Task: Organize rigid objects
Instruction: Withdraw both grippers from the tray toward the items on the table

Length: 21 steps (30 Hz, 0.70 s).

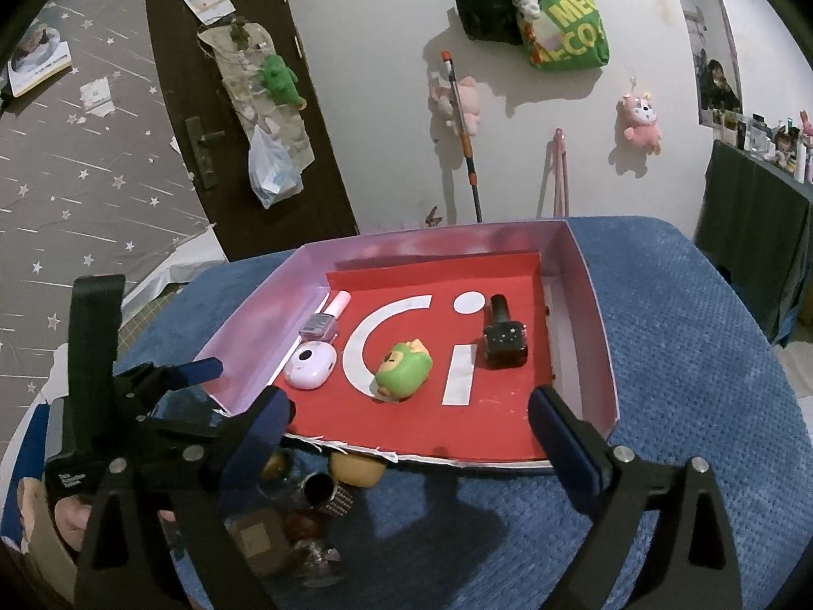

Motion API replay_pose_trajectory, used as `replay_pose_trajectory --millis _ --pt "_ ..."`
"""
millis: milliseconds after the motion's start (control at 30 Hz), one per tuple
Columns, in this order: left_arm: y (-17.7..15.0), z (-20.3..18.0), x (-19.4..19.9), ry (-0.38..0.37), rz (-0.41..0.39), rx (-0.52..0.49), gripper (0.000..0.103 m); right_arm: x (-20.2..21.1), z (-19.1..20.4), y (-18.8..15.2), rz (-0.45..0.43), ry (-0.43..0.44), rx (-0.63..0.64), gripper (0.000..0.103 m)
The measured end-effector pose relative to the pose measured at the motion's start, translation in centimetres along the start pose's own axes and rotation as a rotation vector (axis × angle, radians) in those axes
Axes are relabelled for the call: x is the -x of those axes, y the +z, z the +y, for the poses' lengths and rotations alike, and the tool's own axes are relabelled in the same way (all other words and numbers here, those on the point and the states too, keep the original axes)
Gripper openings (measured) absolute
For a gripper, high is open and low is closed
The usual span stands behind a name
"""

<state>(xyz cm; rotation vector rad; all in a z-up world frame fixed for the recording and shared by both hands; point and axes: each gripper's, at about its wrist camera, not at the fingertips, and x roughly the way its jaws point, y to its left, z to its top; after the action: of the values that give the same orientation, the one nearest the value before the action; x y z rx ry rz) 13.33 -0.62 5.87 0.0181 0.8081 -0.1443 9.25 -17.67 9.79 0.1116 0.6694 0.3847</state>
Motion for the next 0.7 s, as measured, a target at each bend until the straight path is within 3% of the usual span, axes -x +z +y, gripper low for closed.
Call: replay_pose_trajectory --millis 467,700 --pt "-1.1 -0.1 1.2 0.016 -0.021 -0.027 0.103 0.5 0.7 -0.8 -0.004 -0.018 0.033 0.103" --pt "-2.2 0.0 1.7 -0.026 -0.010 -0.024 0.103 0.9 1.0 -1.9 0.002 -0.011 0.031 0.103"
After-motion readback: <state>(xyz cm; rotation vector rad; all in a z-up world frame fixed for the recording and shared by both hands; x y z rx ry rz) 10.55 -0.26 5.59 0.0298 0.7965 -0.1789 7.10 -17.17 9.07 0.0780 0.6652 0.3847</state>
